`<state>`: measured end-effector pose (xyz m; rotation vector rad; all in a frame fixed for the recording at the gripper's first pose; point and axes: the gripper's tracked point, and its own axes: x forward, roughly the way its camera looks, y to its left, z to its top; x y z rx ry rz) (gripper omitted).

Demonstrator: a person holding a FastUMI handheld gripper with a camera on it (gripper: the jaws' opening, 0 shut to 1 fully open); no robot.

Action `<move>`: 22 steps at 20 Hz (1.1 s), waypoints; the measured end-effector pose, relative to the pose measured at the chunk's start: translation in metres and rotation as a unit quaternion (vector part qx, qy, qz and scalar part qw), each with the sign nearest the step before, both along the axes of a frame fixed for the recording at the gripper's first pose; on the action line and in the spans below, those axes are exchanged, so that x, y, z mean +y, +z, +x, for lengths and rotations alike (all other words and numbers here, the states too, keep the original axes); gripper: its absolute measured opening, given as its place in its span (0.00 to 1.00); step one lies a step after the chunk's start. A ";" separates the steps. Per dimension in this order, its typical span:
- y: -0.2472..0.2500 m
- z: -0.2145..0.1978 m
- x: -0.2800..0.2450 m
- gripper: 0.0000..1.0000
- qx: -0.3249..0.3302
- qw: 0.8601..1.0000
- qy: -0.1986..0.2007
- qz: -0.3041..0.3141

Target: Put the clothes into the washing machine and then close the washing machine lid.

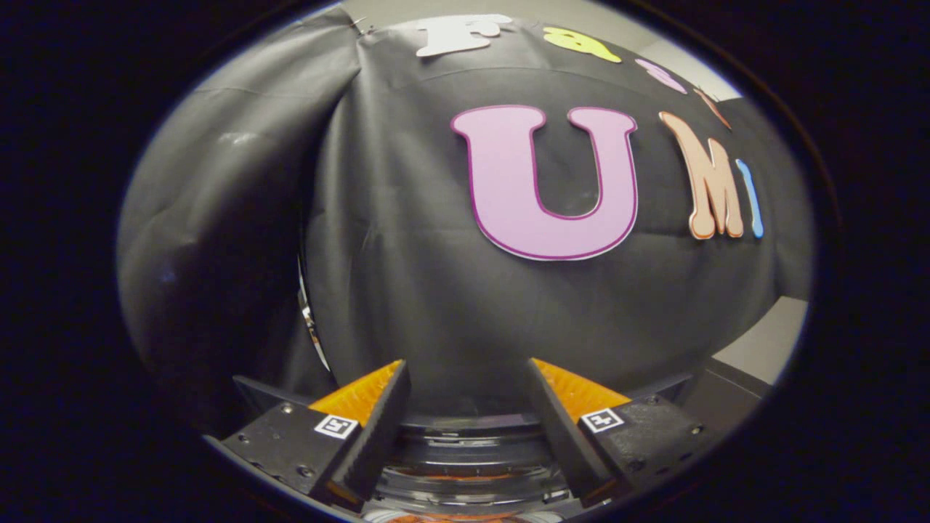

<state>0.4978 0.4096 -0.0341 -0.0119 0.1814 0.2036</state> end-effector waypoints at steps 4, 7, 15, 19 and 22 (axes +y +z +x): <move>0.004 -0.004 -0.001 0.96 -0.006 1.000 0.005 0.004; 0.004 -0.008 -0.001 0.96 0.004 1.000 0.010 0.004; 0.006 -0.007 0.000 0.96 0.000 1.000 0.015 0.006; 0.006 -0.009 0.001 0.96 -0.010 1.000 0.013 0.006; 0.007 -0.009 0.002 0.96 -0.015 1.000 0.012 0.008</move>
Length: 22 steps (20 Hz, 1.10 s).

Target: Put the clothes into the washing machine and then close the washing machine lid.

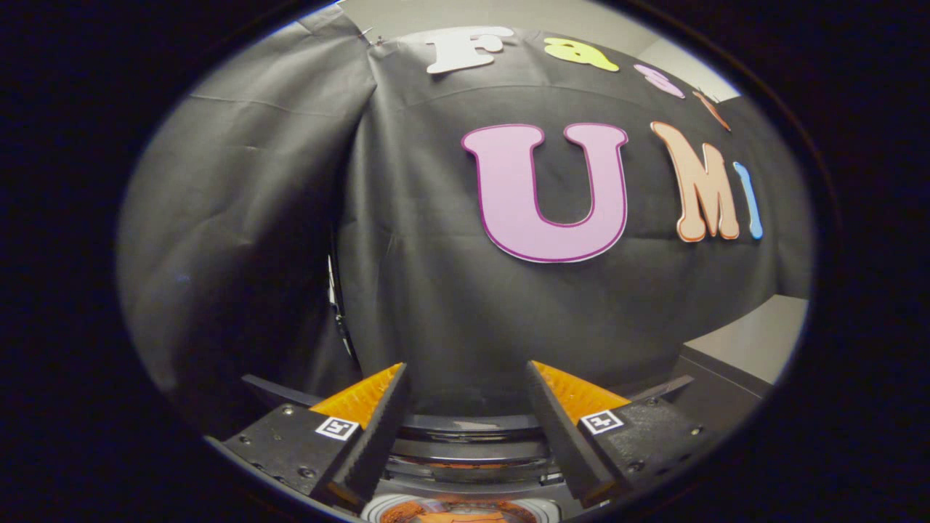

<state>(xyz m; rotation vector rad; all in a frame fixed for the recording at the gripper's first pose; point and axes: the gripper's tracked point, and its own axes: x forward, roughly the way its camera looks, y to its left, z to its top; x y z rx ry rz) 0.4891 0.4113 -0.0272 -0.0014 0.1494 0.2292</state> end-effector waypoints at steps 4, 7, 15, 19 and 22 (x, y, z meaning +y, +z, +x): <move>-0.001 0.000 -0.001 0.95 0.005 1.000 -0.002 -0.001; 0.001 0.001 -0.002 0.95 -0.007 1.000 -0.008 0.002; 0.000 0.000 -0.001 0.95 -0.017 1.000 -0.012 0.004; 0.000 0.000 -0.001 0.95 -0.016 1.000 -0.007 0.002; 0.000 0.000 -0.001 0.95 -0.016 1.000 -0.005 0.002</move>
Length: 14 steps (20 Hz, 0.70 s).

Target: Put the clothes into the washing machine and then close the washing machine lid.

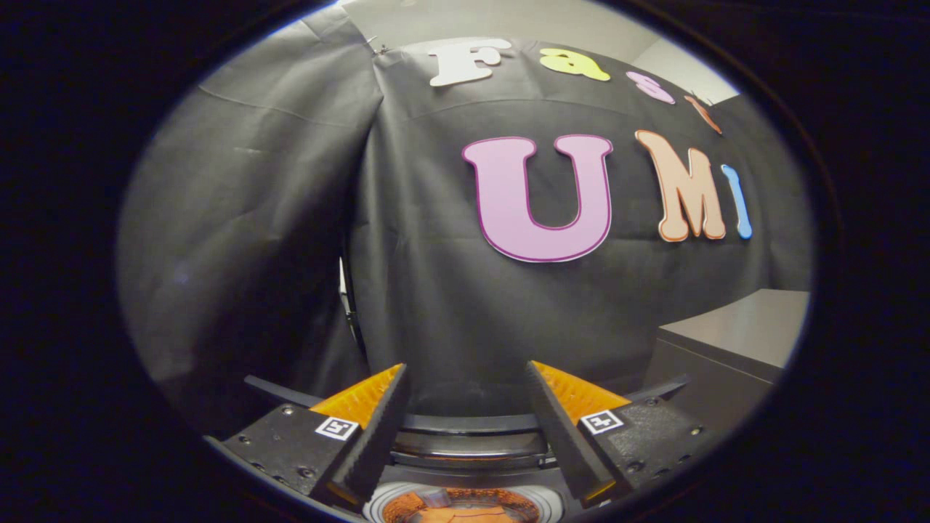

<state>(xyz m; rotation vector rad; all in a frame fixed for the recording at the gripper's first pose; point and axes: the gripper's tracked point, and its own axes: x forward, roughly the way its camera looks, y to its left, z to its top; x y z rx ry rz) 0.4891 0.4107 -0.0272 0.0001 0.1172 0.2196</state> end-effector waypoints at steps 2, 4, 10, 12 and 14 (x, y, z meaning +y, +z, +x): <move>0.001 0.000 0.000 0.95 -0.004 1.000 0.001 0.001; 0.001 0.000 0.000 0.96 -0.005 1.000 0.002 0.001; 0.000 0.000 -0.001 0.95 -0.002 1.000 -0.001 0.000; -0.001 0.000 0.000 0.95 0.003 1.000 -0.002 0.001; -0.001 -0.001 -0.001 0.95 0.005 1.000 -0.005 0.005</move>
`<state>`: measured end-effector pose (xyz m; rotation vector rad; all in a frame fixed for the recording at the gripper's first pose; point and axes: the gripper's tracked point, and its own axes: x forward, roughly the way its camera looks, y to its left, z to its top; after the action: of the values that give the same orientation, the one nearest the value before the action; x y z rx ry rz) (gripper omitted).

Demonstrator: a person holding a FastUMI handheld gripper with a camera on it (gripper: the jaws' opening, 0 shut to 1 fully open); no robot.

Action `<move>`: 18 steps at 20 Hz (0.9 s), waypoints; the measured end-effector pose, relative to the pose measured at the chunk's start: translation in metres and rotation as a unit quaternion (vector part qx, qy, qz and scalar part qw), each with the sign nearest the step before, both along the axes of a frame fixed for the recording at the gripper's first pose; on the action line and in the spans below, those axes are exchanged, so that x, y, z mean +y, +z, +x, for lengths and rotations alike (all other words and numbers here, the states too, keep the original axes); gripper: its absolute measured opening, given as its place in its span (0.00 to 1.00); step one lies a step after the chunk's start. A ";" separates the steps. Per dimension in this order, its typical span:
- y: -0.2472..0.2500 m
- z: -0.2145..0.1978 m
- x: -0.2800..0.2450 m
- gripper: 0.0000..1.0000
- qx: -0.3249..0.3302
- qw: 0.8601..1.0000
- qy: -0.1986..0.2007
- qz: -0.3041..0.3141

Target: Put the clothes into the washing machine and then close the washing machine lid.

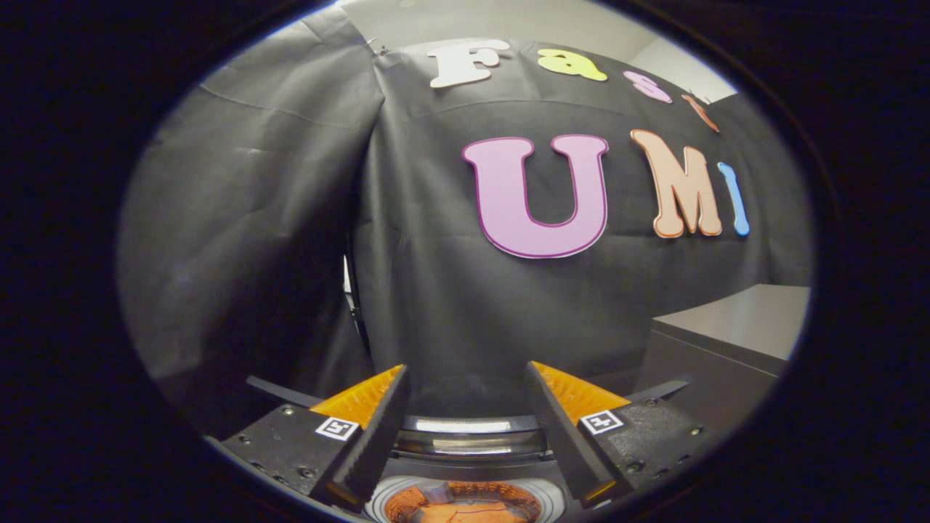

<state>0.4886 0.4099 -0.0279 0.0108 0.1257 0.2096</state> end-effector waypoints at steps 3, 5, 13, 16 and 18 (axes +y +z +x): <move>0.001 0.000 0.000 0.95 -0.006 1.000 0.001 -0.001; 0.001 0.001 0.000 0.95 -0.009 1.000 0.002 -0.001; -0.007 -0.011 0.009 0.96 0.083 0.994 0.008 0.063; -0.026 -0.005 0.005 0.97 0.123 0.989 0.003 0.084; -0.024 -0.007 0.005 0.97 0.127 0.989 0.008 0.071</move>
<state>0.4815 0.4154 -0.0523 0.1785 0.3654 0.2317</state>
